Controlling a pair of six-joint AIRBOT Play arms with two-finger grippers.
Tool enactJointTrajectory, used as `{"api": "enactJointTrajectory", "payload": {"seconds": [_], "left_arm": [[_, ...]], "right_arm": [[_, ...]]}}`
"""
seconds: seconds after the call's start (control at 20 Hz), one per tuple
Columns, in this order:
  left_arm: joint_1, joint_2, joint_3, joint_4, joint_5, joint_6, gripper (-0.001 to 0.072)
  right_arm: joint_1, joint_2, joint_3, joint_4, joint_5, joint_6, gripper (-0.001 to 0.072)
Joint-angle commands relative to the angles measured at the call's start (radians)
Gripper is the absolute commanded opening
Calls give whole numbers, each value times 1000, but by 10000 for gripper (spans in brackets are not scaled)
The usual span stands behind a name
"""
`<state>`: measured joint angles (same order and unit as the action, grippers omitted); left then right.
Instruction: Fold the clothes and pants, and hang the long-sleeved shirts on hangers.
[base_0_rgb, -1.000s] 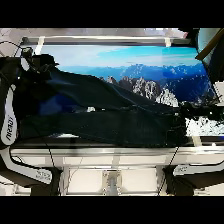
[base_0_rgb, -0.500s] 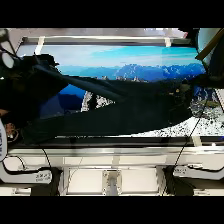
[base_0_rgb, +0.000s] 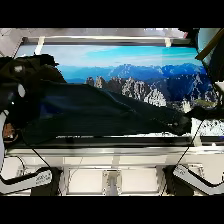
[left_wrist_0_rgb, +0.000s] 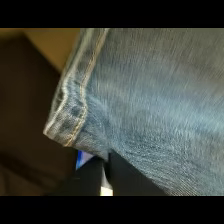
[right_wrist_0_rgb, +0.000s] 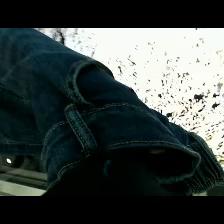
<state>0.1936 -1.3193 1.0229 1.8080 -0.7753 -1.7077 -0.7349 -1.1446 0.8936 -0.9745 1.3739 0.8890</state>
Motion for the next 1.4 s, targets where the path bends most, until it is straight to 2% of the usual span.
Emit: {"api": "enactJointTrajectory", "payload": {"seconds": [0.0,0.05,0.1,0.15,0.25,0.35,0.45,0.5,0.6,0.75,1.0,1.1,1.15,1.2,1.25,1.35], "left_arm": [[2,0,-30,13,21,-70,578],[2,5,35,12,27,-100,679],[2,1,114,9,42,-130,679],[2,-21,213,-20,58,-118,669],[2,-127,439,-32,-5,-85,583],[2,-332,742,-69,-232,-55,580],[2,-546,1014,-196,-479,111,580],[1,-643,1121,-236,-560,137,581],[2,-726,1143,-248,-560,124,580],[17,-760,1075,-243,-512,114,580],[23,-764,1059,-250,-325,114,580],[20,-764,1059,-250,-281,88,578],[20,-765,1059,-250,-272,83,559],[20,-767,1059,-251,-274,81,495],[20,-769,1059,-261,-280,82,404],[19,-772,1055,-322,-282,96,142]], "right_arm": [[-18,10,-75,0,-49,68,296],[-18,10,-35,1,-29,87,463],[-18,10,10,4,-15,100,460],[-17,10,63,9,-13,112,459],[-16,10,150,56,-34,116,454],[-16,10,208,119,-51,116,454],[-16,10,229,139,-50,115,454],[-16,10,228,135,-48,115,454],[-16,10,228,129,-31,114,454],[-16,9,228,129,-29,113,454],[-16,9,228,130,-57,113,454],[-16,9,228,129,-58,113,453],[-16,9,228,129,-58,113,453],[-16,9,228,129,-59,113,453],[-16,9,228,129,-59,113,453],[-16,9,228,129,-72,113,453]]}}
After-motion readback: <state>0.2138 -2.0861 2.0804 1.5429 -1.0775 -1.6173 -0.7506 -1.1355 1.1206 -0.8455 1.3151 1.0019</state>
